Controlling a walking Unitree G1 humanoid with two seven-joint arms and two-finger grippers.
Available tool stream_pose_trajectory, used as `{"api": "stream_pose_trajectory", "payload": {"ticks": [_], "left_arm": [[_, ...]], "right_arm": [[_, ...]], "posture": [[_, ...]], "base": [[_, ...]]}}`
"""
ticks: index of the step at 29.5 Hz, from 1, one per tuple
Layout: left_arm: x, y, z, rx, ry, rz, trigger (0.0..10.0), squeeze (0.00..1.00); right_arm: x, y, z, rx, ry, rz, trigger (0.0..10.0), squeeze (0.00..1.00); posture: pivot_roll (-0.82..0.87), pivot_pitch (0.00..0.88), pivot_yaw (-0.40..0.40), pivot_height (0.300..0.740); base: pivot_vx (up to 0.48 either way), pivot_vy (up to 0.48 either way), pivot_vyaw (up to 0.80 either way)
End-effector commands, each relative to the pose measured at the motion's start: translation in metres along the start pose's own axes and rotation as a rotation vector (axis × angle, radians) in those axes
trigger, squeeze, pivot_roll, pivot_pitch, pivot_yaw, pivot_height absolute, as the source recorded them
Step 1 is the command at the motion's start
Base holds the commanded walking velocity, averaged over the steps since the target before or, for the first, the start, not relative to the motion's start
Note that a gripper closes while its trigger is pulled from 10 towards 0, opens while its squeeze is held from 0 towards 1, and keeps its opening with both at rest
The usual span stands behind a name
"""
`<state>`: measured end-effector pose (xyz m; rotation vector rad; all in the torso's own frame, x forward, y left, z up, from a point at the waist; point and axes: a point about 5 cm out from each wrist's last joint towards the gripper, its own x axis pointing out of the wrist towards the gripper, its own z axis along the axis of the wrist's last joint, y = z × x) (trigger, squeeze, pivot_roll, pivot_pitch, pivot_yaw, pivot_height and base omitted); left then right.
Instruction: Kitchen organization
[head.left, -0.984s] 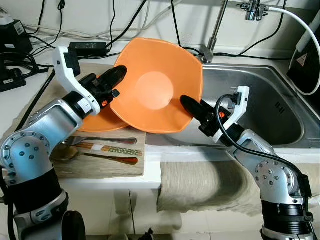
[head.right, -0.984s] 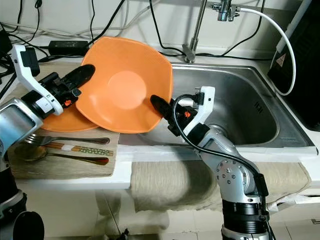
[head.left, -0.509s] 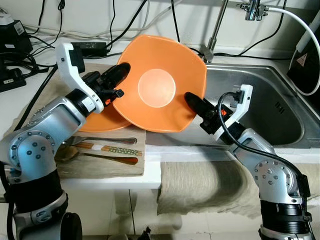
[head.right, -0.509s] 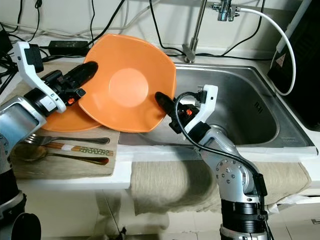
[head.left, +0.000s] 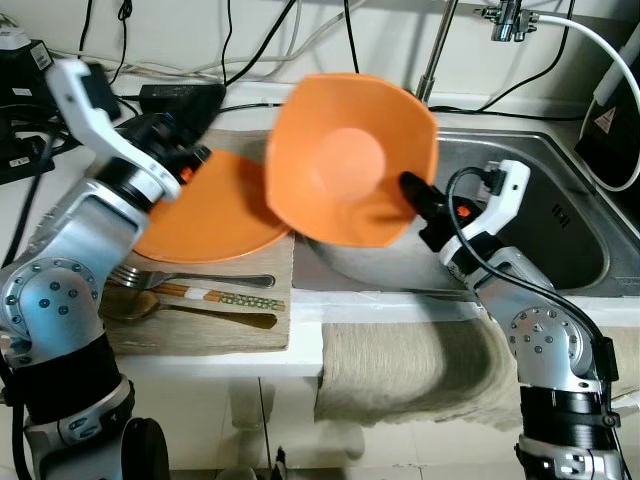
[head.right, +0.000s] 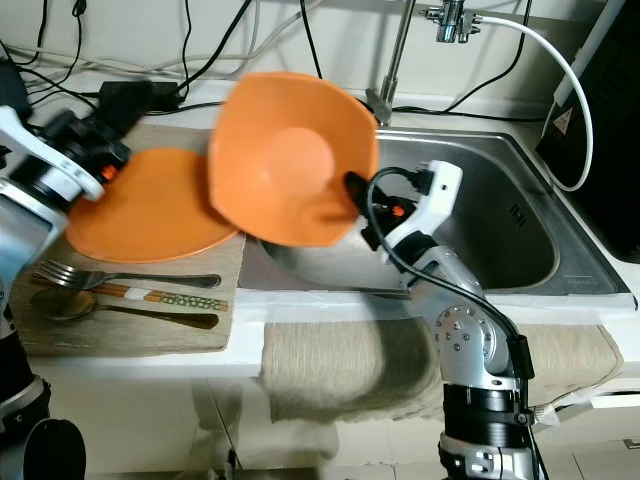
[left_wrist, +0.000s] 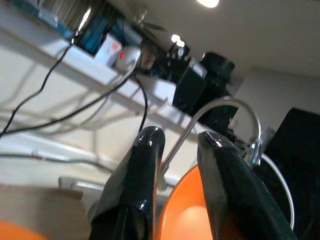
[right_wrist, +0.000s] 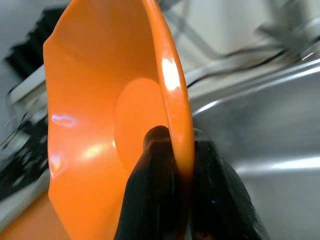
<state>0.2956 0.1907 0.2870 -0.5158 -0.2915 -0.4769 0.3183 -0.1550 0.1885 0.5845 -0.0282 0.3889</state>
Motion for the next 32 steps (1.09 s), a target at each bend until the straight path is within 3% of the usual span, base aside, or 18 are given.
{"api": "stream_pose_trajectory", "payload": {"ticks": [1, 3, 5, 6, 8, 10, 14, 16, 18, 19, 20, 21, 22, 25, 28, 32], "left_arm": [[0.003, -0.008, 0.006, 0.04, -0.038, -0.035, 10.0, 0.0], [0.003, -0.011, 0.005, 0.074, -0.036, -0.057, 10.0, 0.0], [0.002, -0.02, -0.01, 0.271, 0.087, -0.137, 10.0, 0.0], [0.002, -0.02, -0.01, 0.271, 0.087, -0.137, 10.0, 0.0], [-0.003, -0.025, -0.031, 0.423, 0.219, -0.208, 10.0, 0.0], [-0.006, -0.029, -0.049, 0.452, 0.314, -0.254, 10.0, 0.0], [-0.008, -0.033, -0.054, 0.445, 0.358, -0.297, 10.0, 0.0], [-0.012, -0.04, -0.066, 0.428, 0.458, -0.349, 10.0, 0.0], [-0.013, -0.042, -0.069, 0.419, 0.481, -0.357, 10.0, 0.0], [-0.013, -0.043, -0.073, 0.413, 0.501, -0.367, 10.0, 0.0], [-0.013, -0.045, -0.076, 0.406, 0.518, -0.375, 10.0, 0.0], [-0.013, -0.045, -0.079, 0.403, 0.534, -0.378, 10.0, 0.0], [-0.011, -0.043, -0.085, 0.406, 0.56, -0.36, 10.0, 0.0], [-0.009, -0.04, -0.089, 0.416, 0.582, -0.334, 10.0, 0.0], [-0.008, -0.04, -0.09, 0.418, 0.589, -0.327, 10.0, 0.0], [-0.01, -0.039, -0.091, 0.412, 0.608, -0.323, 10.0, 0.0]], "right_arm": [[0.002, -0.005, 0.019, -0.019, -0.092, -0.037, 0.0, 0.0], [0.002, -0.01, 0.025, -0.024, -0.117, -0.07, 0.0, 0.0], [0.003, -0.025, 0.041, -0.128, -0.145, -0.151, 0.0, 0.0], [0.003, -0.025, 0.041, -0.128, -0.145, -0.151, 0.0, 0.0], [0.005, -0.038, 0.047, -0.353, -0.059, -0.211, 0.0, 0.0], [0.009, -0.055, 0.054, -0.584, 0.067, -0.263, 0.0, 0.0], [0.012, -0.062, 0.052, -0.606, 0.12, -0.274, 0.0, 0.0], [0.015, -0.077, 0.038, -0.626, 0.256, -0.285, 0.0, 0.0], [0.015, -0.081, 0.032, -0.614, 0.293, -0.28, 0.6, 0.0], [0.016, -0.085, 0.026, -0.588, 0.326, -0.272, 4.4, 0.0], [0.016, -0.087, 0.021, -0.55, 0.35, -0.262, 10.0, 0.0], [0.018, -0.089, 0.016, -0.514, 0.367, -0.248, 10.0, 0.0], [0.02, -0.09, 0.008, -0.406, 0.384, -0.222, 10.0, 0.0], [0.023, -0.09, -0.002, -0.317, 0.411, -0.195, 10.0, 0.0], [0.025, -0.092, -0.014, -0.271, 0.441, -0.198, 10.0, 0.0], [0.025, -0.095, -0.023, -0.276, 0.47, -0.225, 10.0, 0.0]], "posture": [[-0.05, 0.0, -0.047, 0.74], [-0.05, 0.0, -0.047, 0.74], [-0.05, 0.0, -0.048, 0.74], [-0.05, 0.0, -0.048, 0.74], [-0.06, 0.0, -0.046, 0.74], [-0.06, 0.0, -0.042, 0.74], [-0.06, 0.0, -0.042, 0.74], [-0.06, 0.0, -0.044, 0.74], [-0.06, 0.0, -0.044, 0.74], [-0.06, 0.0, -0.045, 0.74], [-0.06, 0.0, -0.045, 0.74], [-0.06, 0.0, -0.045, 0.74], [-0.06, 0.0, -0.046, 0.74], [-0.06, 0.0, -0.043, 0.74], [-0.05, 0.0, -0.043, 0.74], [-0.05, 0.0, -0.041, 0.74]], "base": [[0.0, 0.0, 0.0], [0.0, 0.0, 0.0], [0.0, 0.0, 0.0], [0.0, 0.0, 0.0], [0.0, 0.0, 0.0], [0.0, 0.0, 0.0], [0.0, 0.0, 0.0], [0.0, 0.0, 0.0], [0.0, 0.0, 0.0], [0.0, 0.0, 0.0], [0.0, 0.0, 0.0], [0.0, 0.0, 0.0], [0.0, 0.0, 0.0], [0.0, 0.0, 0.0], [0.0, 0.0, 0.0], [0.0, 0.0, 0.0]]}}
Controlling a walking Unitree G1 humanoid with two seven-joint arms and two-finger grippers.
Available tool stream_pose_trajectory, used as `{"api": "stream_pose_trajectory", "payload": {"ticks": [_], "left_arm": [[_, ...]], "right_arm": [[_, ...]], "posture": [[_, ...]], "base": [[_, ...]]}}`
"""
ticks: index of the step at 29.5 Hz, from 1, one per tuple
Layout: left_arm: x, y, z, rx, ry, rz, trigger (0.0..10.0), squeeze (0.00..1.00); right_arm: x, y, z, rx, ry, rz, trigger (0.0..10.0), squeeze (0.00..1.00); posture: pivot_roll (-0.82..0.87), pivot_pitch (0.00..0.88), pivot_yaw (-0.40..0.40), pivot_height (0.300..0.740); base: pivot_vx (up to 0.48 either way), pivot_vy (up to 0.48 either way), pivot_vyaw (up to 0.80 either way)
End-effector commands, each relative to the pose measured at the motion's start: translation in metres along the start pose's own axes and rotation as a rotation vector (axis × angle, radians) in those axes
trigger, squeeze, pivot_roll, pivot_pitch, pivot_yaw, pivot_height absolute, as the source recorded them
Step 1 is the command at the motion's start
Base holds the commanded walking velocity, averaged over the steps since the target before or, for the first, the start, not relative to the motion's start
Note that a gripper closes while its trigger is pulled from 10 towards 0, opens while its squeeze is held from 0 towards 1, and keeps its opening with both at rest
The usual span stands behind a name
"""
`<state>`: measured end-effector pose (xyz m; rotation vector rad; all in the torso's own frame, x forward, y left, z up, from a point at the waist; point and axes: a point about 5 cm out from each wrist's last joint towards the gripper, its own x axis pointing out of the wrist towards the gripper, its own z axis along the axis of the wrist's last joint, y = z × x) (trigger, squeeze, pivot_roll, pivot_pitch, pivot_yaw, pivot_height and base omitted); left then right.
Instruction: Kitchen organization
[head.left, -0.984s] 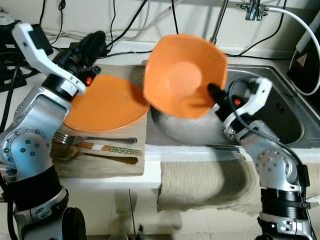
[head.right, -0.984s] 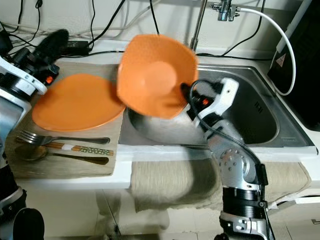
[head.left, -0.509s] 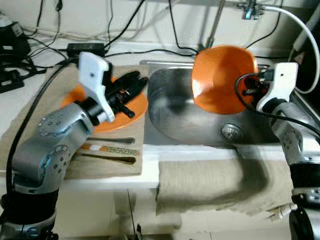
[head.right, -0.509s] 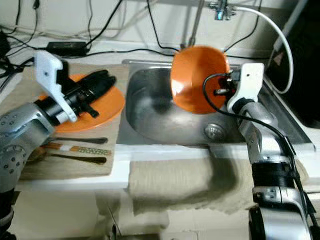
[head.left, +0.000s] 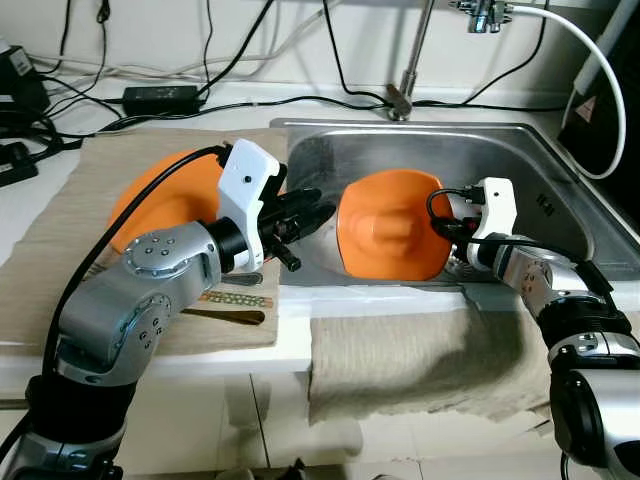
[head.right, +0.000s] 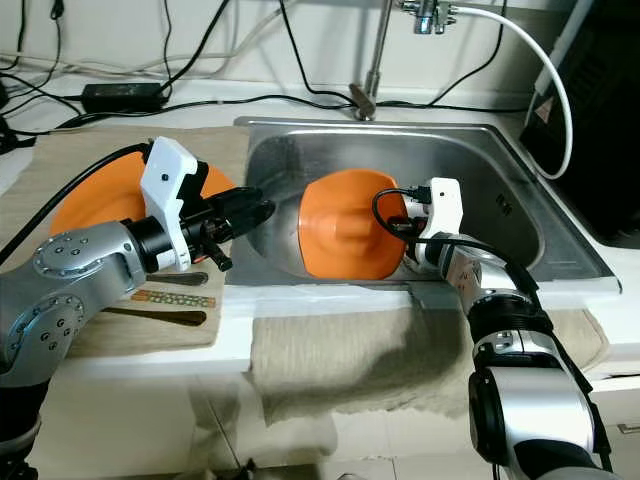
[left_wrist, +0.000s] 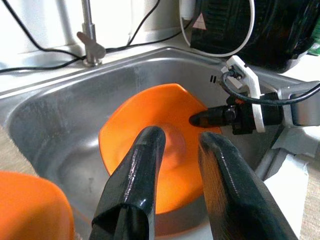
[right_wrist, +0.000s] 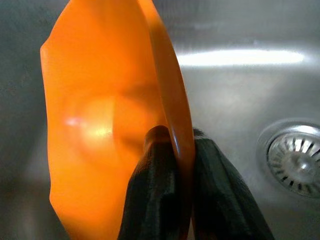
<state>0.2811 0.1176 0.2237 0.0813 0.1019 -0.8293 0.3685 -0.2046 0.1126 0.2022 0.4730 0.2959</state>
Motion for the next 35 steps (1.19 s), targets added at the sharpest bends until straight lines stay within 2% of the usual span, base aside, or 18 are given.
{"api": "stream_pose_trajectory", "payload": {"ticks": [1, 3, 4, 7, 9, 10, 11, 21, 22, 24, 25, 26, 27, 28, 31, 32, 34, 35], "left_arm": [[0.001, -0.002, -0.002, 0.001, 0.031, -0.01, 10.0, 0.0], [0.001, -0.002, -0.003, 0.0, 0.041, -0.003, 10.0, 0.0], [0.002, 0.0, -0.004, -0.001, 0.049, 0.009, 10.0, 0.0], [0.002, 0.003, -0.005, -0.005, 0.055, 0.03, 10.0, 0.0], [0.002, 0.003, -0.006, -0.013, 0.06, 0.041, 10.0, 0.0], [0.002, 0.003, -0.006, -0.013, 0.06, 0.041, 10.0, 0.0], [0.002, 0.003, -0.006, -0.013, 0.061, 0.04, 10.0, 0.0], [0.0, 0.004, -0.006, -0.016, 0.066, 0.058, 10.0, 0.0], [0.0, 0.005, -0.006, -0.017, 0.067, 0.066, 10.0, 0.0], [-0.003, 0.011, -0.006, -0.013, 0.069, 0.104, 10.0, 0.0], [-0.003, 0.011, -0.006, -0.013, 0.069, 0.104, 10.0, 0.0], [-0.005, 0.015, -0.005, -0.011, 0.066, 0.123, 10.0, 0.0], [-0.006, 0.017, -0.005, -0.01, 0.063, 0.135, 10.0, 0.0], [-0.008, 0.021, -0.004, -0.008, 0.059, 0.155, 10.0, 0.0], [-0.016, 0.032, -0.002, 0.002, 0.054, 0.21, 10.0, 0.0], [-0.018, 0.034, -0.001, 0.004, 0.053, 0.223, 10.0, 0.0], [-0.026, 0.047, 0.0, -0.005, 0.038, 0.305, 10.0, 0.0], [-0.026, 0.047, 0.0, -0.005, 0.038, 0.305, 10.0, 0.0]], "right_arm": [[0.002, 0.001, 0.009, 0.009, -0.041, -0.005, 10.0, 0.0], [0.004, 0.002, 0.006, 0.004, -0.028, -0.021, 10.0, 0.0], [0.006, 0.004, 0.004, 0.002, -0.019, -0.024, 10.0, 0.66], [0.009, 0.008, 0.003, 0.011, -0.007, -0.016, 10.0, 0.71], [0.012, 0.011, 0.0, -0.003, 0.014, -0.02, 10.0, 0.89], [0.012, 0.011, 0.0, -0.003, 0.014, -0.02, 10.0, 0.89], [0.012, 0.011, -0.001, -0.005, 0.017, -0.021, 10.0, 1.0], [0.012, 0.008, 0.002, -0.051, 0.025, -0.046, 10.0, 1.0], [0.012, 0.007, 0.003, -0.066, 0.026, -0.052, 10.0, 1.0], [0.01, 0.004, 0.006, -0.195, 0.042, -0.08, 10.0, 1.0], [0.01, 0.004, 0.006, -0.195, 0.042, -0.08, 10.0, 1.0], [0.009, 0.002, 0.007, -0.262, 0.048, -0.096, 10.0, 0.25], [0.009, 0.001, 0.009, -0.304, 0.052, -0.105, 10.0, 0.25], [0.008, -0.001, 0.012, -0.368, 0.051, -0.131, 10.0, 0.0], [0.006, -0.004, 0.021, -0.484, 0.027, -0.176, 10.0, 0.0], [0.006, -0.004, 0.023, -0.495, 0.017, -0.181, 10.0, 0.0], [0.007, 0.002, 0.032, -0.449, -0.047, -0.133, 10.0, 0.0], [0.007, 0.002, 0.032, -0.449, -0.047, -0.133, 10.0, 0.0]], "posture": [[-0.05, 0.0, -0.041, 0.74], [-0.05, 0.0, -0.042, 0.74], [-0.05, 0.0, -0.042, 0.74], [-0.05, 0.0, -0.043, 0.74], [-0.04, 0.0, -0.044, 0.74], [-0.04, 0.0, -0.044, 0.74], [-0.04, 0.0, -0.045, 0.74], [-0.04, 0.0, -0.052, 0.74], [-0.04, 0.0, -0.052, 0.74], [-0.04, 0.0, -0.05, 0.74], [-0.04, 0.0, -0.05, 0.74], [-0.04, 0.0, -0.051, 0.74], [-0.04, 0.0, -0.051, 0.74], [-0.04, 0.0, -0.052, 0.74], [-0.04, 0.0, -0.054, 0.74], [-0.04, 0.0, -0.055, 0.74], [-0.04, 0.0, -0.059, 0.74], [-0.04, 0.0, -0.059, 0.74]], "base": [[0.0, 0.0, 0.0], [0.0, 0.0, 0.0], [0.0, 0.0, 0.0], [0.0, 0.0, 0.0], [0.0, 0.0, 0.0], [0.0, 0.0, 0.0], [0.0, 0.0, 0.0], [0.0, 0.0, 0.0], [0.0, 0.0, 0.0], [0.0, 0.0, 0.0], [0.0, 0.0, 0.0], [0.0, 0.0, 0.0], [0.0, 0.0, 0.0], [0.0, 0.0, 0.0], [0.0, 0.0, 0.0], [0.0, 0.0, 0.0], [0.0, 0.0, 0.0], [0.0, 0.0, 0.0]]}}
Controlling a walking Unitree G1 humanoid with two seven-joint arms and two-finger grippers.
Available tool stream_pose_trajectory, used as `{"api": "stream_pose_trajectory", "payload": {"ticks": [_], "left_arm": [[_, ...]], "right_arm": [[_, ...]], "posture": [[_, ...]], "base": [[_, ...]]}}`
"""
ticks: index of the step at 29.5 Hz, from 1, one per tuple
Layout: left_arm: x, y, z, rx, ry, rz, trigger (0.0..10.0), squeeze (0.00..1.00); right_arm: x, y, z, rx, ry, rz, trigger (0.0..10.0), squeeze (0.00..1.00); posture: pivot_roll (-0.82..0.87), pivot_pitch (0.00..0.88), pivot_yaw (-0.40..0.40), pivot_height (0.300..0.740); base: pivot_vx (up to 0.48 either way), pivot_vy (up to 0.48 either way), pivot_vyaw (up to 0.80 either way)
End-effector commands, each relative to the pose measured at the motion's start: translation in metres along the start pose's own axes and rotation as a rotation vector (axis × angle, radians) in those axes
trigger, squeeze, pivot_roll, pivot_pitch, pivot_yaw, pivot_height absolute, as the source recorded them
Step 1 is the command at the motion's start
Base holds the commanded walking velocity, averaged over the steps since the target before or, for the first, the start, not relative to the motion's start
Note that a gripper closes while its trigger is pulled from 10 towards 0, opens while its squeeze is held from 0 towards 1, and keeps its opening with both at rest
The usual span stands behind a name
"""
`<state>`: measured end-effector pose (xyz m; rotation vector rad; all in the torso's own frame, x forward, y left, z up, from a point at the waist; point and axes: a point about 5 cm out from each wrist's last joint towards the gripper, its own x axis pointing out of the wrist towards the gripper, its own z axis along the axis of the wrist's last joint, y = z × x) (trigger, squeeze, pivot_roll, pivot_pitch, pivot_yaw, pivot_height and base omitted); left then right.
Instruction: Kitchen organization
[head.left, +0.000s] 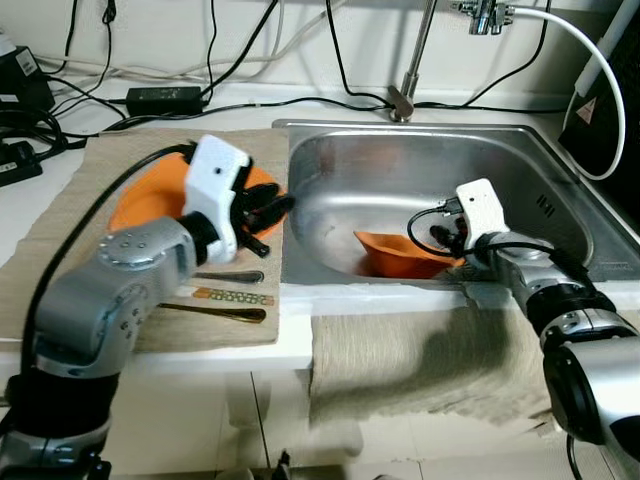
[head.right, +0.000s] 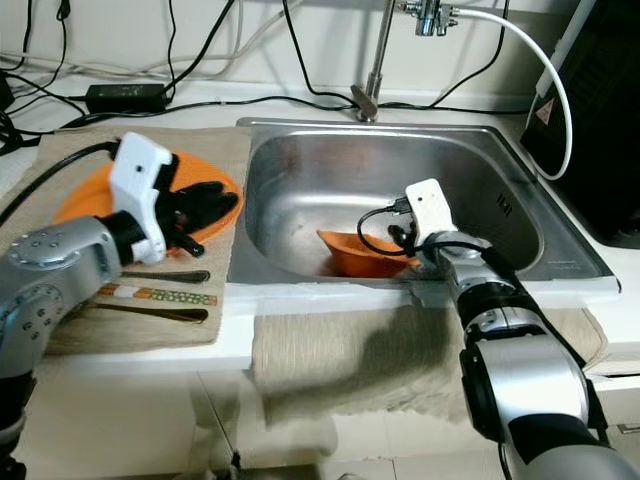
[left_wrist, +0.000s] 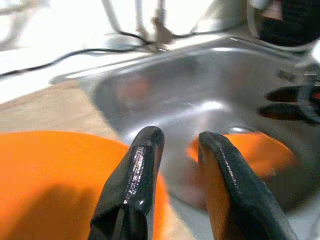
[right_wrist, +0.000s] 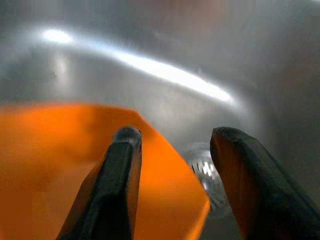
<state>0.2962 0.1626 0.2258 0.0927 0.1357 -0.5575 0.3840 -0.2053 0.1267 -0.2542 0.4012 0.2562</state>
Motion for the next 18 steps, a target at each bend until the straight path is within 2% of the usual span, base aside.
{"api": "stream_pose_trajectory", "payload": {"ticks": [1, 2, 3, 4, 5, 7, 8, 9, 10, 11, 12, 16, 17, 18], "left_arm": [[-0.004, 0.014, 0.003, 0.003, -0.009, 0.081, 10.0, 0.0], [-0.009, 0.028, -0.001, 0.004, 0.017, 0.16, 10.0, 0.0], [-0.019, 0.054, -0.007, 0.026, 0.072, 0.316, 10.0, 0.0], [-0.024, 0.064, -0.01, 0.036, 0.088, 0.368, 10.0, 1.0], [-0.024, 0.064, -0.01, 0.036, 0.088, 0.368, 10.0, 1.0], [-0.031, 0.078, -0.012, 0.039, 0.099, 0.432, 10.0, 1.0], [-0.031, 0.078, -0.012, 0.039, 0.099, 0.432, 10.0, 1.0], [-0.038, 0.09, -0.017, 0.066, 0.134, 0.492, 10.0, 1.0], [-0.038, 0.09, -0.017, 0.066, 0.134, 0.492, 10.0, 1.0], [-0.045, 0.101, -0.022, 0.087, 0.166, 0.552, 10.0, 1.0], [-0.056, 0.115, -0.03, 0.102, 0.205, 0.606, 10.0, 0.0], [-0.061, 0.118, -0.037, 0.08, 0.226, 0.605, 10.0, 0.0], [-0.06, 0.115, -0.047, 0.046, 0.253, 0.556, 10.0, 0.0], [-0.06, 0.112, -0.052, 0.058, 0.278, 0.537, 10.0, 0.0]], "right_arm": [[0.0, -0.001, 0.018, 0.014, -0.075, 0.015, 10.0, 0.0], [0.0, 0.002, 0.028, 0.069, -0.139, 0.051, 10.0, 0.0], [0.001, 0.008, 0.045, 0.18, -0.256, 0.105, 10.0, 0.0], [0.0, 0.011, 0.053, 0.23, -0.307, 0.135, 10.0, 0.0], [0.0, 0.011, 0.053, 0.23, -0.307, 0.135, 10.0, 0.0], [0.001, 0.018, 0.064, 0.291, -0.375, 0.172, 10.0, 0.0], [0.001, 0.018, 0.064, 0.291, -0.375, 0.172, 10.0, 0.0], [0.001, 0.026, 0.072, 0.329, -0.416, 0.213, 10.0, 0.0], [0.001, 0.026, 0.072, 0.329, -0.416, 0.213, 10.0, 0.0], [0.002, 0.035, 0.078, 0.346, -0.448, 0.255, 10.0, 0.0], [0.003, 0.051, 0.086, 0.365, -0.484, 0.331, 10.0, 0.0], [0.004, 0.062, 0.09, 0.368, -0.488, 0.372, 10.0, 0.0], [0.005, 0.07, 0.091, 0.367, -0.48, 0.394, 10.0, 0.0], [0.006, 0.073, 0.09, 0.365, -0.469, 0.389, 10.0, 0.0]], "posture": [[-0.04, 0.0, -0.061, 0.74], [-0.04, 0.0, -0.066, 0.74], [-0.03, 0.0, -0.073, 0.74], [-0.03, 0.0, -0.075, 0.74], [-0.03, 0.0, -0.075, 0.74], [-0.03, 0.0, -0.079, 0.74], [-0.03, 0.0, -0.079, 0.74], [-0.03, 0.0, -0.078, 0.74], [-0.03, 0.0, -0.078, 0.74], [-0.03, 0.0, -0.076, 0.74], [-0.03, 0.0, -0.077, 0.74], [-0.03, 0.0, -0.082, 0.74], [-0.03, 0.0, -0.087, 0.74], [-0.03, 0.0, -0.088, 0.74]], "base": [[0.0, 0.0, 0.0], [0.0, 0.0, 0.0], [0.0, 0.0, 0.0], [0.0, 0.0, 0.0], [0.0, 0.0, 0.0], [0.0, 0.0, 0.0], [0.0, 0.0, 0.0], [0.0, 0.0, 0.0], [0.0, 0.0, 0.0], [0.0, 0.0, 0.0], [0.0, 0.0, 0.0], [0.0, 0.0, 0.0], [0.0, 0.0, 0.0], [0.0, 0.0, 0.0]]}}
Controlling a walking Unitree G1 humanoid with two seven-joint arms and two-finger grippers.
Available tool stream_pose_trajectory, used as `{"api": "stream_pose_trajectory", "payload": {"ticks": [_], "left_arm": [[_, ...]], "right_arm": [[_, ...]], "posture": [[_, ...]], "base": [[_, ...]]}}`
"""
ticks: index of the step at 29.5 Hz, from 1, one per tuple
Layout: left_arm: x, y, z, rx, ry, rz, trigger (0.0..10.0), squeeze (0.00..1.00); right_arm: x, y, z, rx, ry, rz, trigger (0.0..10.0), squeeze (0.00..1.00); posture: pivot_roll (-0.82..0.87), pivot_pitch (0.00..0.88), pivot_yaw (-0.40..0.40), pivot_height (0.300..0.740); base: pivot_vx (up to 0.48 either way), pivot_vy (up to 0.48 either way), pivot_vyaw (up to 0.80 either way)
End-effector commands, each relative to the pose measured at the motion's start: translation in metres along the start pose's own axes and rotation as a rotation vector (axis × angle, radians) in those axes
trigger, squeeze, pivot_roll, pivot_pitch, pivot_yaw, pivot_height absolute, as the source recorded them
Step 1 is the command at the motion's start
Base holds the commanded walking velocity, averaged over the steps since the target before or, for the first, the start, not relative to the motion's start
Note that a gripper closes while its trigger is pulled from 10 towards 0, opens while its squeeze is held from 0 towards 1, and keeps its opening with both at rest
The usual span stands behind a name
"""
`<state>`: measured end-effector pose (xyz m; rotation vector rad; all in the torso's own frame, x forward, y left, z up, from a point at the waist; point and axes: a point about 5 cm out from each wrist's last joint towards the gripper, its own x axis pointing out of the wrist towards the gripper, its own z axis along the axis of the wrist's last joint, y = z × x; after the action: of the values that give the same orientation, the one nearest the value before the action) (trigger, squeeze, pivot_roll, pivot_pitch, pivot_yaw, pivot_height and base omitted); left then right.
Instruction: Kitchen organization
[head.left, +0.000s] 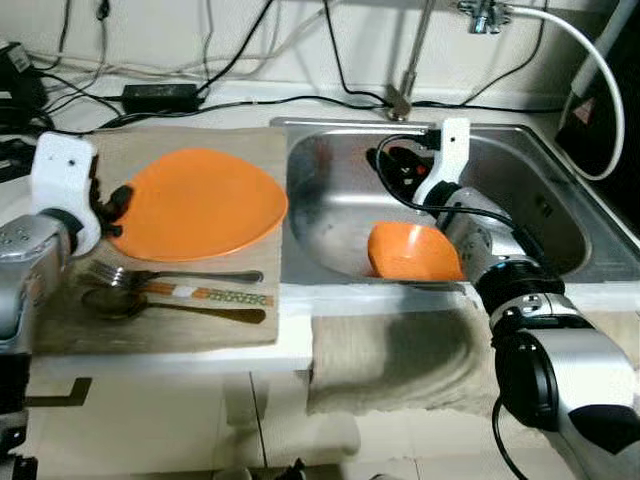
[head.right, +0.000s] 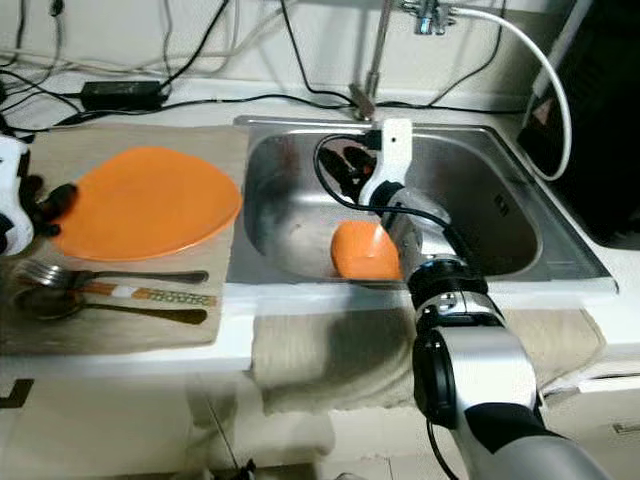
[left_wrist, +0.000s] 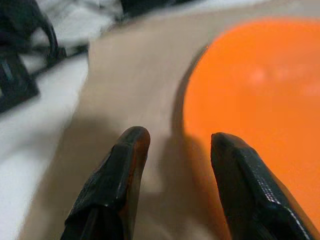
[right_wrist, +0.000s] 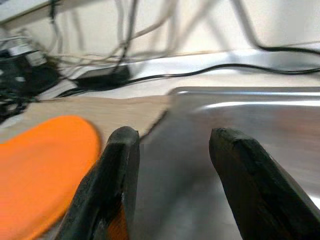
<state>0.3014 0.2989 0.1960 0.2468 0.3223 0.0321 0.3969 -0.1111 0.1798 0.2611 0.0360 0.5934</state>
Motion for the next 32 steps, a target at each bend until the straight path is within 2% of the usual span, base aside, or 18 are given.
{"api": "stream_pose_trajectory", "payload": {"ticks": [1, 2, 4, 10, 15, 17, 20, 21, 22, 23, 30, 32], "left_arm": [[0.001, -0.005, -0.005, 0.015, 0.025, -0.043, 10.0, 0.0], [-0.001, -0.009, -0.014, 0.054, 0.069, -0.059, 10.0, 0.0], [-0.002, -0.01, -0.019, 0.065, 0.085, -0.06, 10.0, 0.0], [-0.004, -0.011, -0.026, 0.104, 0.099, -0.068, 10.0, 0.0], [-0.006, -0.01, -0.027, 0.183, 0.091, -0.069, 10.0, 0.0], [-0.005, -0.01, -0.029, 0.203, 0.091, -0.073, 10.0, 0.0], [-0.004, -0.013, -0.031, 0.21, 0.096, -0.088, 10.0, 0.0], [-0.004, -0.014, -0.031, 0.21, 0.096, -0.091, 10.0, 0.0], [-0.004, -0.016, -0.032, 0.213, 0.096, -0.098, 10.0, 0.0], [-0.004, -0.016, -0.032, 0.213, 0.096, -0.098, 10.0, 0.0], [-0.005, -0.02, -0.037, 0.22, 0.096, -0.119, 10.0, 0.0], [-0.007, -0.021, -0.038, 0.222, 0.096, -0.123, 10.0, 0.0]], "right_arm": [[0.004, 0.002, 0.01, -0.017, -0.008, 0.009, 10.0, 0.0], [0.007, 0.005, 0.007, -0.018, 0.009, -0.017, 10.0, 0.0], [0.01, 0.009, 0.005, -0.007, 0.013, -0.022, 10.0, 0.0], [0.016, 0.021, 0.003, 0.002, 0.029, 0.015, 10.0, 0.0], [0.023, 0.031, 0.001, 0.015, 0.059, 0.044, 10.0, 0.0], [0.027, 0.037, 0.001, 0.057, 0.07, 0.061, 10.0, 0.0], [0.032, 0.044, 0.002, 0.18, 0.066, 0.082, 10.0, 0.0], [0.033, 0.046, 0.002, 0.206, 0.064, 0.086, 10.0, 0.34], [0.035, 0.05, 0.001, 0.285, 0.064, 0.093, 10.0, 1.0], [0.035, 0.05, 0.001, 0.285, 0.064, 0.093, 10.0, 1.0], [0.041, 0.067, -0.01, 0.48, 0.089, 0.113, 10.0, 1.0], [0.042, 0.069, -0.011, 0.51, 0.085, 0.124, 10.0, 1.0]], "posture": [[-0.03, 0.0, -0.088, 0.74], [-0.03, 0.0, -0.092, 0.74], [-0.03, 0.0, -0.096, 0.74], [-0.04, 0.0, -0.112, 0.74], [-0.04, 0.0, -0.118, 0.74], [-0.05, 0.0, -0.117, 0.74], [-0.05, 0.0, -0.118, 0.74], [-0.05, 0.0, -0.118, 0.74], [-0.05, 0.0, -0.118, 0.74], [-0.05, 0.0, -0.118, 0.74], [-0.05, 0.0, -0.132, 0.74], [-0.05, 0.0, -0.136, 0.74]], "base": [[0.0, 0.0, 0.0], [0.0, 0.0, 0.0], [0.0, 0.0, 0.0], [0.0, 0.0, 0.0], [0.0, 0.0, 0.0], [0.0, 0.0, 0.0], [0.0, 0.0, 0.0], [0.0, 0.0, 0.0], [0.0, 0.0, 0.0], [0.0, 0.0, 0.0], [0.0, 0.0, 0.0], [0.0, 0.0, 0.0]]}}
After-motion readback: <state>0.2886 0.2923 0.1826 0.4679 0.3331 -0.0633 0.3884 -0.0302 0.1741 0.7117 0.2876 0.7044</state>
